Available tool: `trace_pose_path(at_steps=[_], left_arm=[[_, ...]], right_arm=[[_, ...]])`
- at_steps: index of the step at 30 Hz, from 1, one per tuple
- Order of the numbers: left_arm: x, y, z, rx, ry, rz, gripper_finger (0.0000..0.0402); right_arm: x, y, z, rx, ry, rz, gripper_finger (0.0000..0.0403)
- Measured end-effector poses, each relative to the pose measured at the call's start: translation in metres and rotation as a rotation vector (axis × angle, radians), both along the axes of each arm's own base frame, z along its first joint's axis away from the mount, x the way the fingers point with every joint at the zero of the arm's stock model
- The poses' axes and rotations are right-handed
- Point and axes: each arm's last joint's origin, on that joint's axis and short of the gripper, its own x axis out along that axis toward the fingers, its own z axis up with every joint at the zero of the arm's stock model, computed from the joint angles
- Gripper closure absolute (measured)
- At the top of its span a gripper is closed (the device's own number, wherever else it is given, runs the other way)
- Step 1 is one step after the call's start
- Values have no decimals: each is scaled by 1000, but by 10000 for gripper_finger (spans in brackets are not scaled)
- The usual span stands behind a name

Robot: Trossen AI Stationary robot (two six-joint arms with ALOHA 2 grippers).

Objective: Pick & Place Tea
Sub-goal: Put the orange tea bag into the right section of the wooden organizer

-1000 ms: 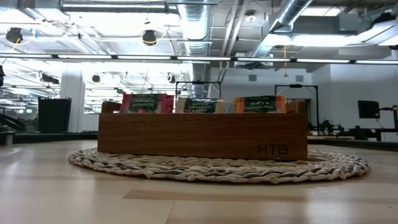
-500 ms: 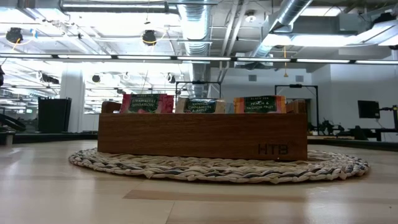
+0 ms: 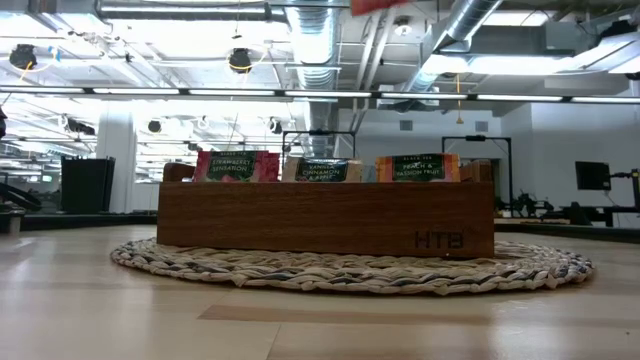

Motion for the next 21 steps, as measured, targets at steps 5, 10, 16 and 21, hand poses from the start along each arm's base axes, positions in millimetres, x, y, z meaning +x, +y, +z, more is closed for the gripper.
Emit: trace_pose_path(at_steps=[5,10,16,21], left_arm=[[0,0,1,-7,-5,1,273],[0,0,0,-21,-4,3,273],[0,0,0,-28,-5,4,273],[0,0,0,-39,-6,5,273]], right_arm=[[-8,8,-36,21,54,-12,403],[-9,15,-71,38,73,-41,403],[-8,20,-99,66,30,-41,403],[-10,23,-114,75,16,-34,403]])
